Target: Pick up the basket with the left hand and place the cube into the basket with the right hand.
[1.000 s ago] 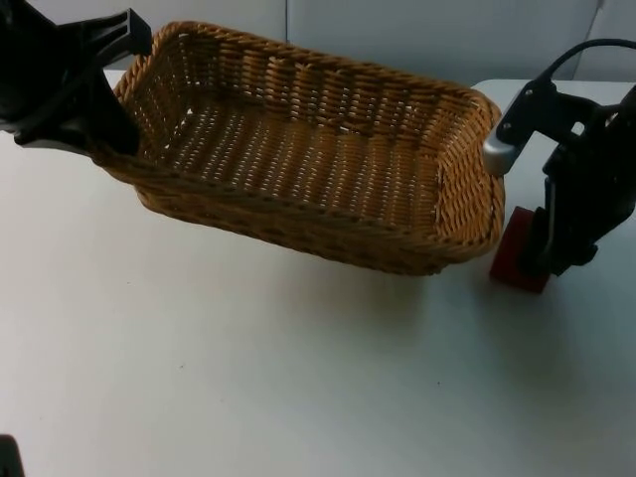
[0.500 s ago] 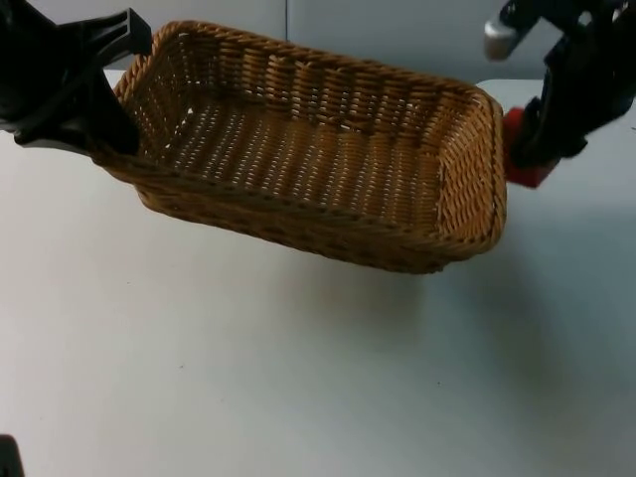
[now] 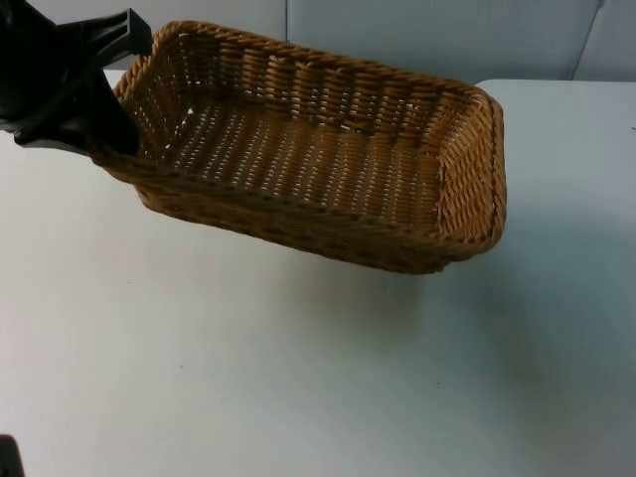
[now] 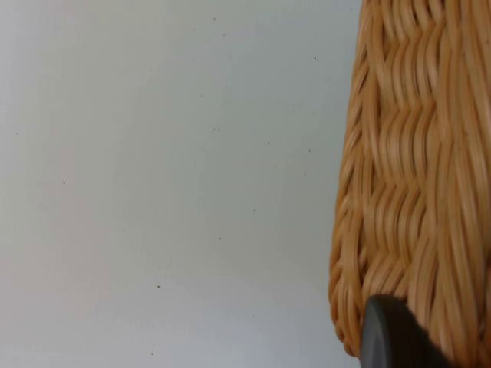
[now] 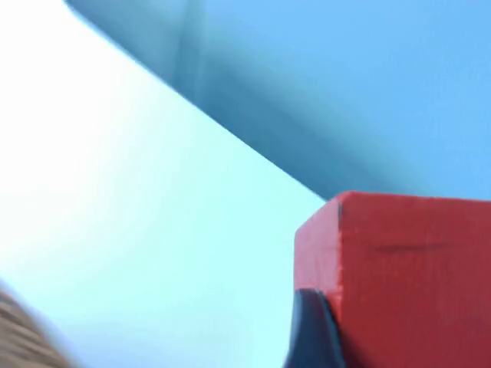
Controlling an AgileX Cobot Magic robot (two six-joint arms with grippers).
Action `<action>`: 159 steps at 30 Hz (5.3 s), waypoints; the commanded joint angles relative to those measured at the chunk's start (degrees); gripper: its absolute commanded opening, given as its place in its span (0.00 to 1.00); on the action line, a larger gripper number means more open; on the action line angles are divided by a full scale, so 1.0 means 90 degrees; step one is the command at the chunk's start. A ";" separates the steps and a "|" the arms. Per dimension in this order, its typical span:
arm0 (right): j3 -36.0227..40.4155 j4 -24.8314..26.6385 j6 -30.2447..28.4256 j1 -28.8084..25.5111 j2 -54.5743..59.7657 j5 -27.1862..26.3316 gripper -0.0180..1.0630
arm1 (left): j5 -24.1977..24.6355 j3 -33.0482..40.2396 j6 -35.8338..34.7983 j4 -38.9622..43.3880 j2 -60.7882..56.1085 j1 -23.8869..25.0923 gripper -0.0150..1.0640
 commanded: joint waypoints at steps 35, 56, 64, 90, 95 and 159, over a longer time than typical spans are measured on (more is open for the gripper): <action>-0.0098 0.1160 0.0800 0.1429 0.0605 0.2489 0.40 | -0.0059 0.0007 -0.0040 -0.0142 -0.0098 -0.0001 0.01; -0.0111 0.1078 0.0749 0.1429 0.0500 0.1985 0.83 | -0.0370 0.0007 -0.0040 -0.0143 -0.0098 -0.0001 0.01; -0.0203 0.1031 0.0703 0.1429 0.0254 0.1839 0.83 | -0.0370 0.0007 -0.0040 -0.0143 -0.0098 -0.0001 0.01; -0.2396 -0.2833 0.3786 -0.0651 -0.1807 0.3653 0.79 | -0.0384 0.0007 -0.0040 -0.0143 -0.0098 -0.0001 0.01; -0.2396 -0.2822 0.4068 -0.1495 -0.2460 0.3653 0.75 | -0.0384 0.0007 -0.0040 -0.0143 -0.0098 -0.0001 0.01; -0.2396 -0.2422 0.3744 -0.2024 -0.3720 0.3653 0.72 | 0.0282 -0.2081 0.1780 0.0295 0.1606 -0.0014 0.61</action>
